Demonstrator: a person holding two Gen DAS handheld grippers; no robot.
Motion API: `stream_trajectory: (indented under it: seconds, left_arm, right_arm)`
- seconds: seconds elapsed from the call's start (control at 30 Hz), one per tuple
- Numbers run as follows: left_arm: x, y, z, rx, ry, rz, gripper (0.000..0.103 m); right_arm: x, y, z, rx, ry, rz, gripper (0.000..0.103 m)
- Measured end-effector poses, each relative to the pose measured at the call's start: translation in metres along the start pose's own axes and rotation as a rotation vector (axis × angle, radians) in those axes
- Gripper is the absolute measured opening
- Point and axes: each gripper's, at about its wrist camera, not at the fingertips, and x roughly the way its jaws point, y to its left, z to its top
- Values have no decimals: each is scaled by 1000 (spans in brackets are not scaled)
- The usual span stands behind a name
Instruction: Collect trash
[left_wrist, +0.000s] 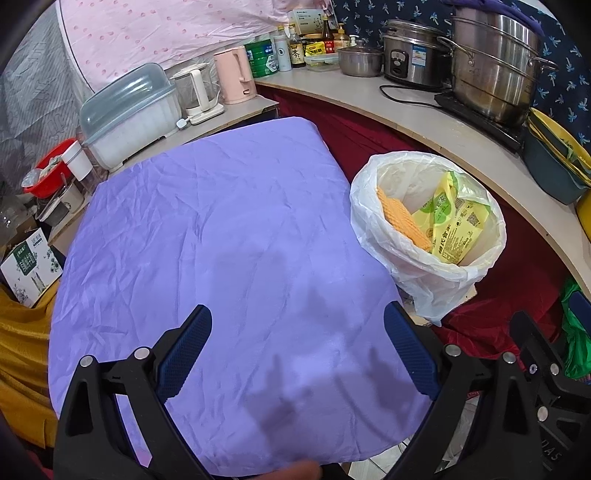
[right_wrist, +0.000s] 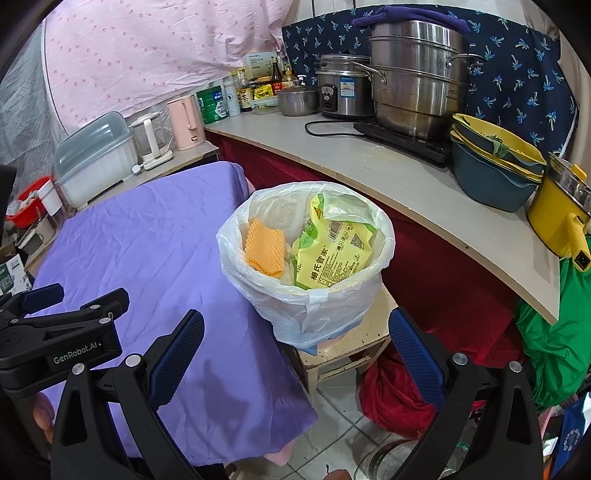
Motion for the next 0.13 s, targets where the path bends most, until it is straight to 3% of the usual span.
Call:
stream_trajectory:
  seconds: [0.13]
  left_arm:
    - [2,2,0,2,8,0,90]
  right_arm:
    - [0,2,-1,-5,2,1,96]
